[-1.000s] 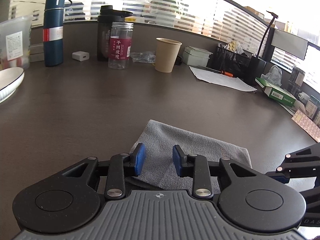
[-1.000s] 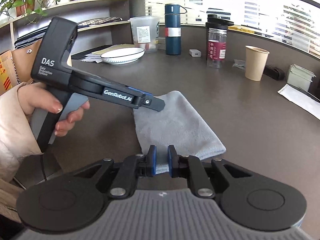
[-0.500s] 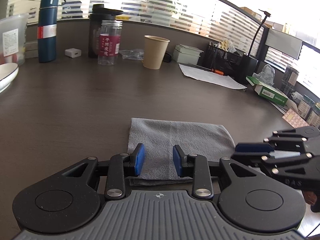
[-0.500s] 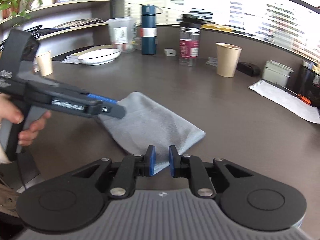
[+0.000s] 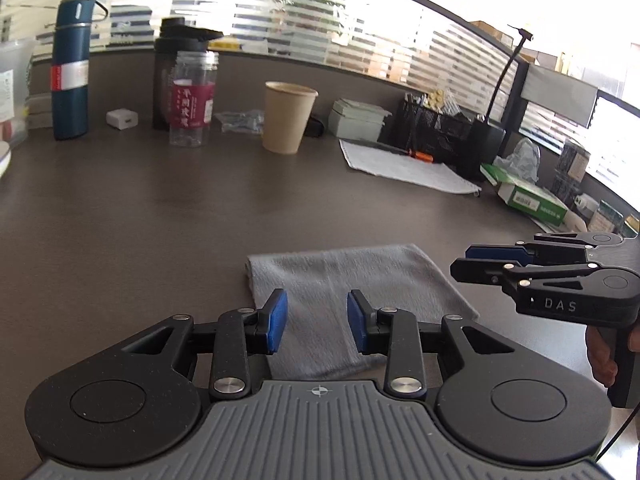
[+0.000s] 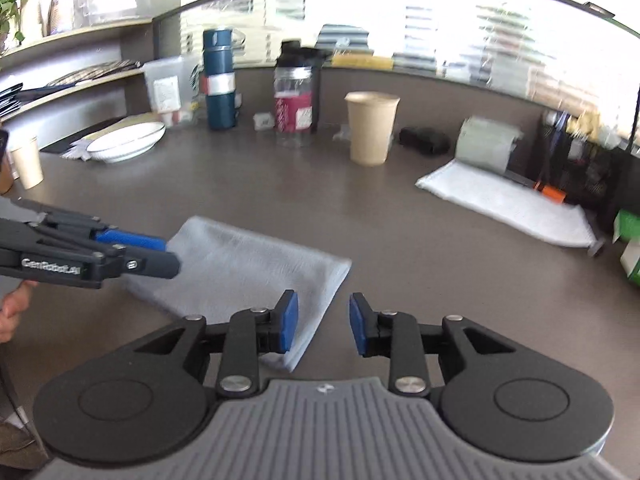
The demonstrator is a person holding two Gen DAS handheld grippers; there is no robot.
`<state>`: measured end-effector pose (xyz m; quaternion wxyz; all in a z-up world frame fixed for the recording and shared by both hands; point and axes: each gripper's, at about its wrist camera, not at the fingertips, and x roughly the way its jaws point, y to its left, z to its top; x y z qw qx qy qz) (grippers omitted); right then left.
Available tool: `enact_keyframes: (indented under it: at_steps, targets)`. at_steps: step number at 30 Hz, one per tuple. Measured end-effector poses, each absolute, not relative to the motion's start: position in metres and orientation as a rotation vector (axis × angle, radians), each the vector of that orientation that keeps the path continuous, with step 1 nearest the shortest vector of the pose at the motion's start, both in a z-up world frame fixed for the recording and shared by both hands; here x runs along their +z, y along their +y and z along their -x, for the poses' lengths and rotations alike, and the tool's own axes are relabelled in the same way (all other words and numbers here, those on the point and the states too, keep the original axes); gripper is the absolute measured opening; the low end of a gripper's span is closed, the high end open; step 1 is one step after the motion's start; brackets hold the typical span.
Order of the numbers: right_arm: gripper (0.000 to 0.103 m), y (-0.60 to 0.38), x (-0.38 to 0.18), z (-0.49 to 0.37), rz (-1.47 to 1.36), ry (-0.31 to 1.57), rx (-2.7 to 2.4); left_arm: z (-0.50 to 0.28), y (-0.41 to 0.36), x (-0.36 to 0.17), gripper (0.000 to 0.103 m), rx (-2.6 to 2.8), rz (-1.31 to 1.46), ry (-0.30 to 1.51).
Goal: Fold towel
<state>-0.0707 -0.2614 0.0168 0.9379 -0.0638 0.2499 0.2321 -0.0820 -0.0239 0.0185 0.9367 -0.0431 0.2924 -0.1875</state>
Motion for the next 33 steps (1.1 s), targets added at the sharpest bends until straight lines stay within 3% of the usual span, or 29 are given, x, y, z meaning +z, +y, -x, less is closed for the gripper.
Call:
enact_keyframes:
  at_steps: [10, 11, 23, 28, 33]
  targets:
    - [0.031, -0.241, 0.003, 0.022, -0.121, 0.598, 0.596, 0.030, -0.037, 0.005, 0.039, -0.417, 0.156, 0.652]
    - [0.030, -0.243, -0.001, 0.018, -0.131, 0.610, 0.587, 0.029, -0.035, 0.003, 0.035, -0.414, 0.158, 0.655]
    - [0.029, -0.279, -0.005, 0.011, -0.307, 0.610, 0.564, 0.032, -0.006, 0.000, 0.034, -0.414, 0.209, 0.633]
    - [0.032, -0.285, 0.001, 0.019, -0.297, 0.590, 0.528, 0.042, 0.000, 0.005, 0.036, -0.373, 0.194, 0.610]
    - [0.032, -0.269, 0.008, 0.044, -0.114, 0.560, 0.452, 0.067, -0.006, 0.010, 0.036, -0.404, 0.185, 0.587]
